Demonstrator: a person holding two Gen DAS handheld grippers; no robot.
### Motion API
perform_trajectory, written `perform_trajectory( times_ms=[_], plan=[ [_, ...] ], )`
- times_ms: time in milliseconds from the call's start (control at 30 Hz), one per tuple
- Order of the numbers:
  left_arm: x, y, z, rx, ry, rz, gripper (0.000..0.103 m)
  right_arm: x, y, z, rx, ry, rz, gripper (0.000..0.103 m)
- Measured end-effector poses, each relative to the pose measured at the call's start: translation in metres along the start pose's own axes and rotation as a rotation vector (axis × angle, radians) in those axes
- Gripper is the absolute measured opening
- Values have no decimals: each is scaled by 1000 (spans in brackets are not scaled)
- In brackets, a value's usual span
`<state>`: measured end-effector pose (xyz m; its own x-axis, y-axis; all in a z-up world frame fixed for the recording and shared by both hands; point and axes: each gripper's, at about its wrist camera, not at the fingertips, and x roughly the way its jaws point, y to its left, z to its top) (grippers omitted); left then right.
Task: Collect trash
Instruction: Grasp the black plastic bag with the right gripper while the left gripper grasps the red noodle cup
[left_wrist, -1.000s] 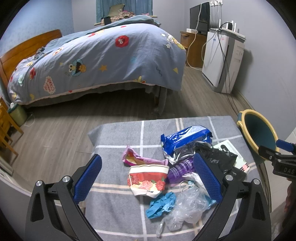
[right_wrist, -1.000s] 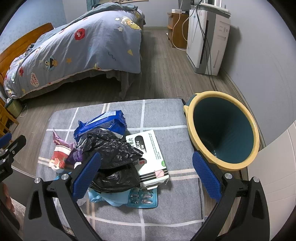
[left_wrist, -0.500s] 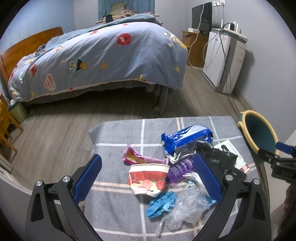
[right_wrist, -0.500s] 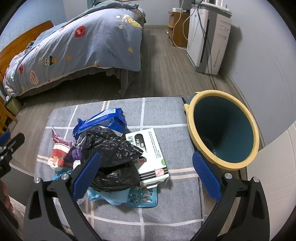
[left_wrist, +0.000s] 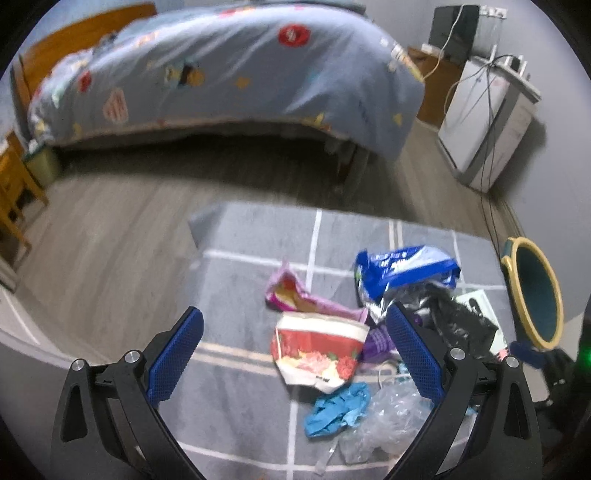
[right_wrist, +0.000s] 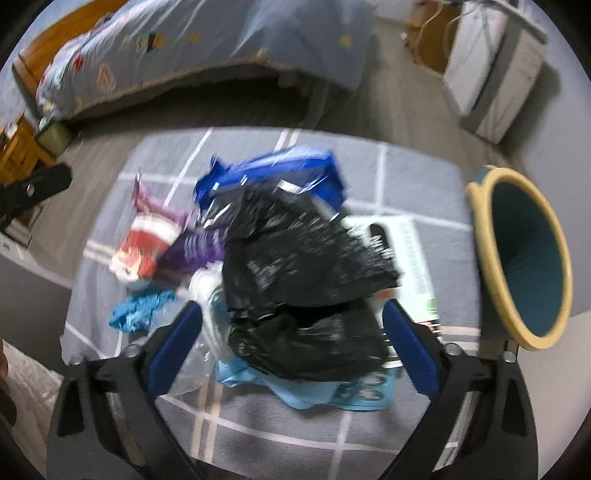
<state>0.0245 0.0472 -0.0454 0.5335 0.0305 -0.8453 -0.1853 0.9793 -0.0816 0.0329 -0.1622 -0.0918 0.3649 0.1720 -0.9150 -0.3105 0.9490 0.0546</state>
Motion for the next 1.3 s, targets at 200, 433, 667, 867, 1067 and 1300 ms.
perform_trajectory(
  times_ms=[200, 433, 667, 867, 1067, 1300],
  plan=[
    [31, -13, -11, 84, 125, 0, 98, 11, 1, 1, 9, 49, 2, 32],
    [73, -38, -26, 187, 243, -23, 98, -12, -19, 8, 96, -28, 36, 24],
    [103, -29, -35, 138, 343, -17, 96, -30, -27, 15, 131, -97, 92, 22],
    [95, -20, -36, 120, 345, -53, 83, -42, -22, 19, 86, -156, 84, 22],
    [66, -26, -34, 155, 306, -34, 83, -53, -26, 22, 84, -199, 74, 22],
    [-5, -52, -18, 271, 121, -21, 83, -92, -49, 28, 150, -295, 102, 22]
  ],
)
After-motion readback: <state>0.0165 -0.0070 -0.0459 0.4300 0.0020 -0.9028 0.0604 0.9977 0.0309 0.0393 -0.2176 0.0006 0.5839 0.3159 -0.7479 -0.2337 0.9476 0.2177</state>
